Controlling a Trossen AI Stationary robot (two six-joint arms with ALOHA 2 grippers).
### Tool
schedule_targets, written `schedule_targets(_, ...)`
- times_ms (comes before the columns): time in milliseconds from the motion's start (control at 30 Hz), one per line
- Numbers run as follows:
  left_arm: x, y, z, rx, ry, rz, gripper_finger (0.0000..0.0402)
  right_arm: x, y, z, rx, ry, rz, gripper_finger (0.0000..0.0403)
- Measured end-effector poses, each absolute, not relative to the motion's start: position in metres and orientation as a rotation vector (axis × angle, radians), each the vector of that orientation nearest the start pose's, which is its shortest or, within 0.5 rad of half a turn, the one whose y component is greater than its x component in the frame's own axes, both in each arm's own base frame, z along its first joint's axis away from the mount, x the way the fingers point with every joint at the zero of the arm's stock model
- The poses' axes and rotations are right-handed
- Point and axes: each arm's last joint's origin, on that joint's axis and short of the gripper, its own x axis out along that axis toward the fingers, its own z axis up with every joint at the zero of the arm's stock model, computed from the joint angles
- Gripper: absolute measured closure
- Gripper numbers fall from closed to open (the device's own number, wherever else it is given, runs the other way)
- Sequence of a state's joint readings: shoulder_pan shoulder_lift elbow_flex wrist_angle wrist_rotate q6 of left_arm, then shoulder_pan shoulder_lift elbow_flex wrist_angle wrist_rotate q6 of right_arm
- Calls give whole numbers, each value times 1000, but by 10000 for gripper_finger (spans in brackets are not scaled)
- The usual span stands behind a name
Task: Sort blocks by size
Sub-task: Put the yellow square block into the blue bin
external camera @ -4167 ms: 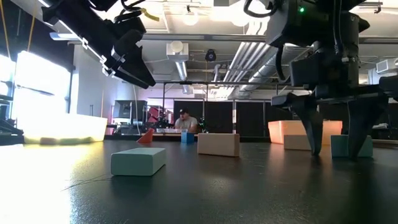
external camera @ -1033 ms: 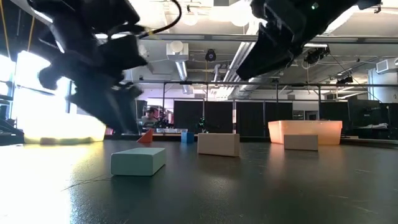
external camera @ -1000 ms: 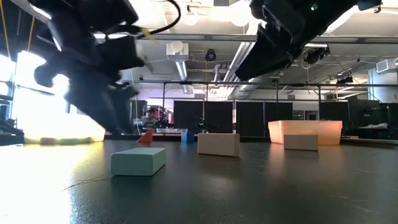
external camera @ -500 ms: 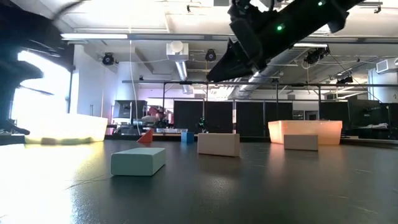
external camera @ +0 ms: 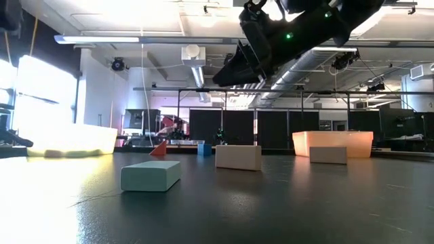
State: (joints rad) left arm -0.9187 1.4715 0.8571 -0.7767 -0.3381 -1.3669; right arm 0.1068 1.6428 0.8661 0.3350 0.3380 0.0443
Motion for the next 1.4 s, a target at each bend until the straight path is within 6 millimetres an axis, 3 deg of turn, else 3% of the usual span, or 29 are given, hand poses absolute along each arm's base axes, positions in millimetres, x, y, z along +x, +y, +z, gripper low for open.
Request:
schedule_targets(200,161,-196,177,-432,1045,331,197,341,26,197,-66,430,-217,247)
schedule_targets(467,161,-195,156,-441,1159,327,167,341,26,197,-75,433,-215,247)
schedule_targets(667,164,-193,141,-316,1205,280,157,340,28,196,-70,443,-206,247)
schedule_targets(967,178,-182,130,-135,1260,228,210,337,44,193,-23,468,-170,247)
schedule_targets(1067,184,-175,131,-85,1194,267,229,335,51,191,-11,491,-155,247)
schedule_targets(1200,194,-160,131,8,1063,398,235,333,59,190,6,502,-139,247)
schedule_targets(1400,212,-137,124,47,1038,406,236,331,65,189,32,505,-135,247)
